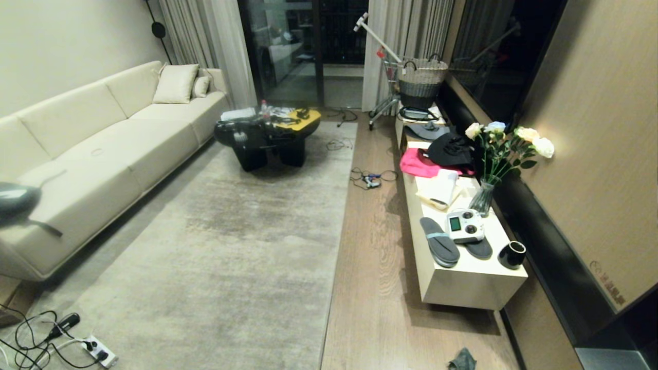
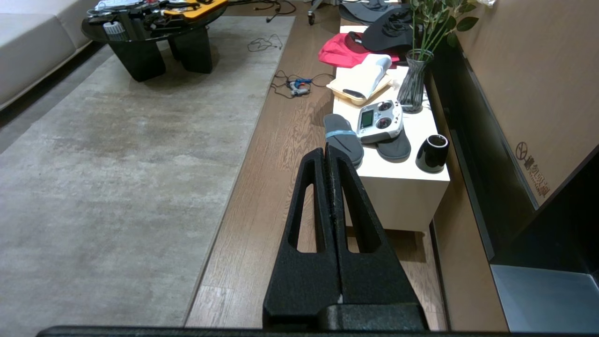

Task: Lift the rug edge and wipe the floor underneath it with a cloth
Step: Pick up the rag

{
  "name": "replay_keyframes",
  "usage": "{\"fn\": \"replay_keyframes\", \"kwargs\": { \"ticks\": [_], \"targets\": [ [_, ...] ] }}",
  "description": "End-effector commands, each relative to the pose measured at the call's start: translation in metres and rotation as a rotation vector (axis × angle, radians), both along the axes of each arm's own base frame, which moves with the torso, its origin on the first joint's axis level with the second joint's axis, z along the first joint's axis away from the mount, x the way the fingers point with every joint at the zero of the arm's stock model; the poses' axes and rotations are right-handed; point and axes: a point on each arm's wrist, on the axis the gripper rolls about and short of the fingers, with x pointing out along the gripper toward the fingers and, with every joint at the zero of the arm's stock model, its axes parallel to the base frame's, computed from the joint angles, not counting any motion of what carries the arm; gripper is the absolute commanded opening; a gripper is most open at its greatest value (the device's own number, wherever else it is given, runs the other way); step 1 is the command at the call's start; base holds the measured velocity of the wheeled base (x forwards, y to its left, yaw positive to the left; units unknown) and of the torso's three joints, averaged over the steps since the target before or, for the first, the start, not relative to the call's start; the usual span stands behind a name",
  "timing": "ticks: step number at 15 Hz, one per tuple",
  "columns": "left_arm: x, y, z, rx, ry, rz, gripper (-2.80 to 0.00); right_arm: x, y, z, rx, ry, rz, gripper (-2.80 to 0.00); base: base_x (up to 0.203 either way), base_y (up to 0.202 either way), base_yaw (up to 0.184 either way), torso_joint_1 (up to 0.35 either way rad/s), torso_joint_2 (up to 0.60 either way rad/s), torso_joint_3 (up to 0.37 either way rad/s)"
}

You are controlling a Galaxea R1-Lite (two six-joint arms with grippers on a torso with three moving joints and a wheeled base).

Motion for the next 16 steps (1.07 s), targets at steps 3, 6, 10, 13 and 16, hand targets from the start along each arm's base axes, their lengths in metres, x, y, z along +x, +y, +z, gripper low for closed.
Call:
{"fn": "replay_keyframes", "kwargs": {
  "ticks": [3,6,10,13,16],
  "targets": [
    [0.0001,0.0,0.0001,-0.001,0.0,0.0,-2.8,0.0,0.0,0.0,0.0,0.0,0.001,-2.8,0.0,0.0,0.0,0.0,0.0,0.0],
    [0.0001,0.0,0.0001,-0.001,0.0,0.0,-2.8,0.0,0.0,0.0,0.0,0.0,0.001,-2.8,0.0,0.0,0.0,0.0,0.0,0.0],
    [0.0001,0.0,0.0001,-0.001,0.0,0.0,-2.8,0.0,0.0,0.0,0.0,0.0,0.001,-2.8,0.0,0.0,0.0,0.0,0.0,0.0],
    [0.0001,0.0,0.0001,-0.001,0.0,0.0,-2.8,0.0,0.0,0.0,0.002,0.0,0.001,-2.8,0.0,0.0,0.0,-0.031,0.05,0.042],
    [0.0001,0.0,0.0001,-0.001,0.0,0.0,-2.8,0.0,0.0,0.0,0.002,0.0,0.001,-2.8,0.0,0.0,0.0,-0.125,0.32,0.175]
  ]
}}
